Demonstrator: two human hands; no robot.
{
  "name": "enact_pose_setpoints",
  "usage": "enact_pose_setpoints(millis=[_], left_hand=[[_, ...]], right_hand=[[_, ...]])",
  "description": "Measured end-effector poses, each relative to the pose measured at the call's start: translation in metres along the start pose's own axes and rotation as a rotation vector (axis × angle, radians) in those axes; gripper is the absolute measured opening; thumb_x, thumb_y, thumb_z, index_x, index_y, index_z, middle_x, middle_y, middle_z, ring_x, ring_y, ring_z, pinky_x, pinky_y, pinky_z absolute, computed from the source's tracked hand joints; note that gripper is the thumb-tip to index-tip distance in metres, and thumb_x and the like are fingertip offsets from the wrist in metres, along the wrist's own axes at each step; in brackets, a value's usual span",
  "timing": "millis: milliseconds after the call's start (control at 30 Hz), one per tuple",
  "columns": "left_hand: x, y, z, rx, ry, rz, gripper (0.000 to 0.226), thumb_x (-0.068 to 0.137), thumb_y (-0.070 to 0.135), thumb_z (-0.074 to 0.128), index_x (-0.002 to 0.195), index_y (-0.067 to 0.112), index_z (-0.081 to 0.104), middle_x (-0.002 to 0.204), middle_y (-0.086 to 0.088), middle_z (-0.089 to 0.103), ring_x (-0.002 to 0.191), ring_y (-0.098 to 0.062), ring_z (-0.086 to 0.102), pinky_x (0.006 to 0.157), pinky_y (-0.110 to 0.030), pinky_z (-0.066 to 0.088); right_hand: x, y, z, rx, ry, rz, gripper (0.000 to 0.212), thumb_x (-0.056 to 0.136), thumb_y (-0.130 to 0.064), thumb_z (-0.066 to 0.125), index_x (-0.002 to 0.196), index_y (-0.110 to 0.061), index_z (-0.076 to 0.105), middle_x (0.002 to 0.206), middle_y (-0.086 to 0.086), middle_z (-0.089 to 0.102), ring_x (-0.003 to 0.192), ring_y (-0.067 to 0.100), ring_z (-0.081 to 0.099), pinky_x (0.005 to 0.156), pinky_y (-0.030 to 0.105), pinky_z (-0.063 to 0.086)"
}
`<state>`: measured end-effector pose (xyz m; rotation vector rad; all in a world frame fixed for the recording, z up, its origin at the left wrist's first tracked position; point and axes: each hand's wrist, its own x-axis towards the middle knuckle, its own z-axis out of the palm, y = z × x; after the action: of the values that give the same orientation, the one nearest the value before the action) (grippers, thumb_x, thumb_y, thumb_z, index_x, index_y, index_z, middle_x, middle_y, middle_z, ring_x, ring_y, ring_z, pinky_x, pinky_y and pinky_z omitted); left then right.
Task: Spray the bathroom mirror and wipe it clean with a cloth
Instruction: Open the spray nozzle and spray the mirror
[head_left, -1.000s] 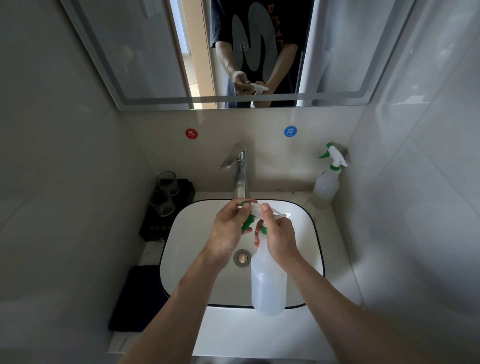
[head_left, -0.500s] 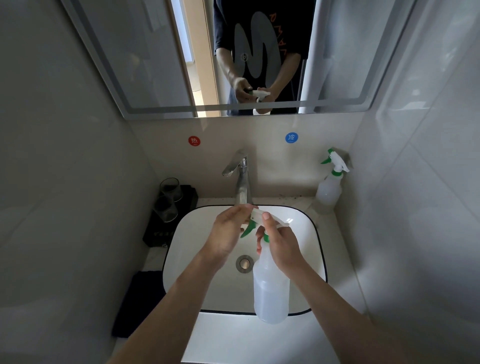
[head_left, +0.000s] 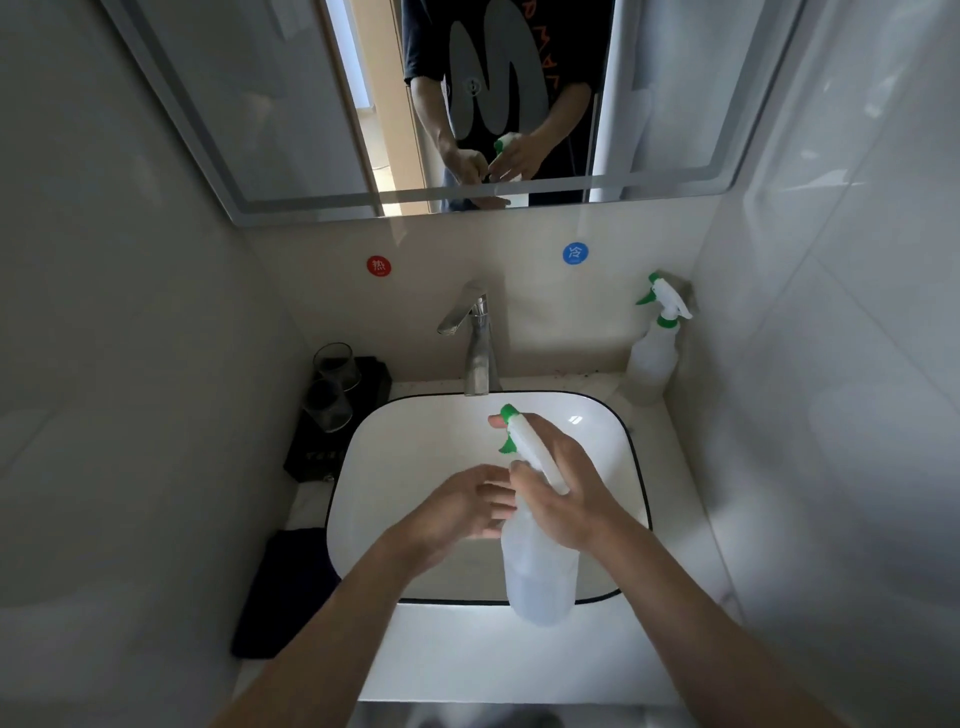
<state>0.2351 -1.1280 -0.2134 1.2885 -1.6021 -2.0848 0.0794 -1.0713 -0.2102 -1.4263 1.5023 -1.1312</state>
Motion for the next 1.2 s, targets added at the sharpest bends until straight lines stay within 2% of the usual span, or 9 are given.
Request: enact_pose_setpoints(millis=[133,233,367,500,733,833,900,1033,1200], left_hand=[[0.002,-0.032,0.014,0.335,-0.095,0.049,0.084,0.069,0.015,0.076,0.146,0.027,0.045,0.145,0.004,0.054,0.134,-0.016,0.051,0.108,-0.033,0.048],[0.006,-0.044,0.03,0.433,0.014,0.061,0.101,0.067,0.048,0.088,0.149,0.044,0.029,0.136,0.022,0.045,0.123,-0.008,0.047,0.079,-0.019,0.052],[0.009,-0.05,0.037,0.412,0.133,0.035,0.101,0.057,0.065,0.084,0.141,0.048,0.031,0.128,0.016,0.048,0.117,-0.013,0.053,0.076,-0.04,0.063],[0.01,-0.054,0.032,0.437,0.12,0.057,0.099,0.061,0.064,0.083,0.143,0.05,0.029,0.134,0.011,0.05,0.119,-0.017,0.054,0.078,-0.042,0.064],[0.013,-0.054,0.037,0.483,0.219,0.088,0.094,0.057,0.063,0.084,0.136,0.04,0.037,0.13,0.008,0.054,0.116,-0.017,0.057,0.086,-0.046,0.061],[0.016,-0.056,0.047,0.616,0.381,0.166,0.1,0.053,0.068,0.083,0.135,0.035,0.038,0.125,0.013,0.059,0.118,-0.013,0.057,0.095,-0.039,0.055],[0.017,-0.057,0.049,0.645,0.406,0.199,0.098,0.056,0.068,0.081,0.136,0.033,0.038,0.126,0.013,0.06,0.118,-0.014,0.057,0.097,-0.038,0.054],[0.011,-0.051,0.042,0.721,0.377,0.227,0.095,0.056,0.075,0.073,0.135,0.034,0.039,0.125,0.015,0.06,0.117,-0.012,0.058,0.097,-0.034,0.054],[-0.001,-0.02,0.015,0.695,0.361,0.307,0.096,0.052,0.077,0.071,0.134,0.037,0.04,0.123,0.018,0.063,0.11,-0.009,0.063,0.094,-0.033,0.056]], right_hand=[[0.008,0.001,0.015,0.149,0.203,0.026,0.017,0.088,-0.026,0.052,0.094,-0.023,0.068,0.097,-0.001,0.071,0.092,0.014,0.064,0.077,0.009,0.045],[0.018,0.005,0.018,0.137,0.291,0.046,0.038,0.096,-0.043,0.057,0.081,-0.008,0.062,0.08,0.02,0.063,0.075,0.029,0.06,0.061,0.014,0.041],[0.028,0.007,0.022,0.083,0.349,0.08,0.048,0.099,-0.046,0.057,0.07,-0.008,0.057,0.067,0.017,0.059,0.061,0.028,0.056,0.054,0.018,0.039],[0.03,0.007,0.026,0.062,0.361,0.132,0.045,0.098,-0.049,0.056,0.067,-0.016,0.054,0.056,0.003,0.052,0.052,0.013,0.05,0.052,0.016,0.04],[0.028,0.003,0.023,0.076,0.243,0.15,0.018,0.094,-0.013,0.057,0.088,-0.028,0.064,0.098,-0.006,0.073,0.079,0.004,0.063,0.069,0.011,0.048],[0.027,-0.003,0.023,0.115,0.221,0.172,0.035,0.087,0.001,0.049,0.096,-0.027,0.068,0.109,-0.007,0.073,0.096,0.019,0.068,0.083,0.037,0.062],[0.025,-0.007,0.026,0.119,0.254,0.183,0.031,0.087,0.0,0.049,0.094,-0.023,0.069,0.105,-0.004,0.074,0.093,0.023,0.07,0.081,0.044,0.063],[0.024,-0.013,0.029,0.107,0.359,0.139,0.026,0.087,0.001,0.054,0.082,-0.021,0.067,0.093,-0.003,0.076,0.076,0.016,0.066,0.065,0.02,0.052],[0.039,-0.055,0.032,0.203,0.397,0.092,0.007,0.089,-0.026,0.065,0.085,-0.023,0.071,0.091,0.002,0.076,0.072,0.005,0.063,0.071,0.024,0.047]])
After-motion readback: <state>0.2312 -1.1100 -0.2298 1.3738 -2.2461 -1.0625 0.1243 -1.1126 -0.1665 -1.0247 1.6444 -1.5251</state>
